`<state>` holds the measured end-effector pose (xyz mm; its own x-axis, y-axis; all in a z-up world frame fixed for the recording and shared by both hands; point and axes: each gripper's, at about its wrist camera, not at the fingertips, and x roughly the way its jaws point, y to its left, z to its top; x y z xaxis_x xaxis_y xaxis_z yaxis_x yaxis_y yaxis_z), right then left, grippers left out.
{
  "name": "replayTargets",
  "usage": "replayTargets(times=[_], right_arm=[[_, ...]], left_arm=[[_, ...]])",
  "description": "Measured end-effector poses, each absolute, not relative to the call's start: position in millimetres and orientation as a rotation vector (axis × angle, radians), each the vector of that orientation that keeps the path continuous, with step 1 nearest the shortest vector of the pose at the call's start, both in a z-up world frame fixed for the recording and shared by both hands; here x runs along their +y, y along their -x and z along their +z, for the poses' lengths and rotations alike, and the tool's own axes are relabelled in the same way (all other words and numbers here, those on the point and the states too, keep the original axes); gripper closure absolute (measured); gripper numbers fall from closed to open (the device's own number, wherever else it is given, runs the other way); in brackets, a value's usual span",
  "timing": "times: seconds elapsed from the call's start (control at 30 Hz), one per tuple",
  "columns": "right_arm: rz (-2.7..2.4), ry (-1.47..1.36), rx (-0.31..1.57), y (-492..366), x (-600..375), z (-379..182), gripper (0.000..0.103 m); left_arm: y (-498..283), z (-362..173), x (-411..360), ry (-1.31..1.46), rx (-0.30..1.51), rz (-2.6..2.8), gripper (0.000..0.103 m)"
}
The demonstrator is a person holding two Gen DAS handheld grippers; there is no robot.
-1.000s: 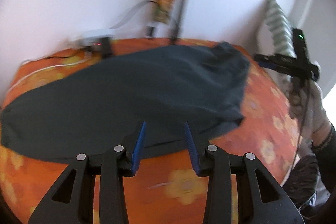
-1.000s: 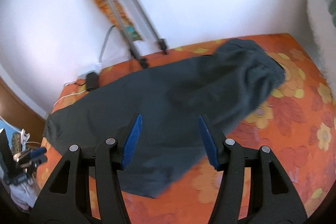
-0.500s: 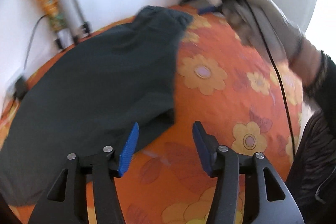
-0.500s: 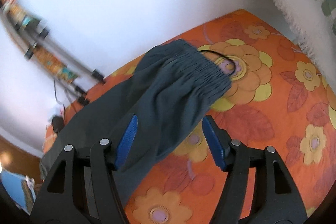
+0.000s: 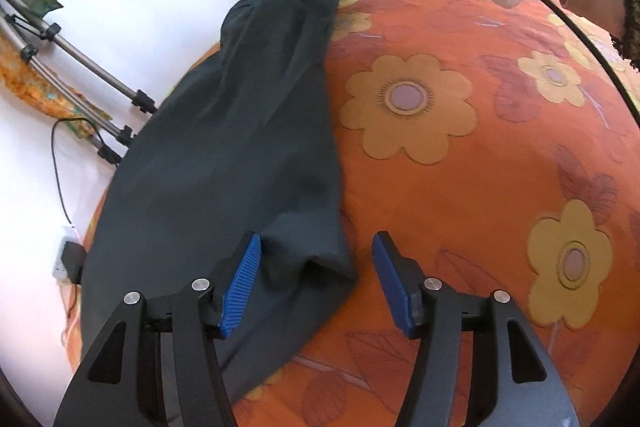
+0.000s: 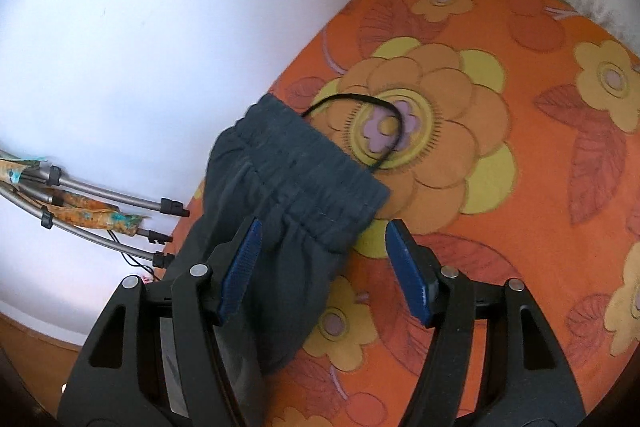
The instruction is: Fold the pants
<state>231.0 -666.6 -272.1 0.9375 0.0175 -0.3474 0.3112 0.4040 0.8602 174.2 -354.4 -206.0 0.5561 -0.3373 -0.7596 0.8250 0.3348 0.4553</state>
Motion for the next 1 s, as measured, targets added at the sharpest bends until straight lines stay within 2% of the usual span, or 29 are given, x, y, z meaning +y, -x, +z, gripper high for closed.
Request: replayTargets(times=[0.03, 0.13, 0.2, 0.37, 0.77, 1.0], right_arm=[[-0.188, -1.141, 0.326, -234, -665, -271, 0.036], [-0.198, -1.123, 0.338, -241, -663, -268, 0.036], [-0.206, -1.121, 0.345, -244, -662, -269, 0.036], [-0.201, -1.139, 0.345, -248, -664, -274, 0.033], [-0.121, -1.278, 0.296, -251, -678, -289, 0.026], [-0.154, -1.280, 0.337, -247, -677, -292, 0.025]], left_arm=[[-177, -205, -354, -0.941, 0.613, -0.825, 0.044], [-186, -205, -355, -0.911, 0.645, -0.839, 0.056], [-193, -205, -354, -0.884, 0.689, -0.853, 0.093], [-196, -199, -346, -0.827, 0.725, -0.902, 0.098], [-205, -152, -317, -0.593, 0.739, -0.949, 0.100], [-198, -161, -314, -0.630, 0.744, -0.978, 0.100]])
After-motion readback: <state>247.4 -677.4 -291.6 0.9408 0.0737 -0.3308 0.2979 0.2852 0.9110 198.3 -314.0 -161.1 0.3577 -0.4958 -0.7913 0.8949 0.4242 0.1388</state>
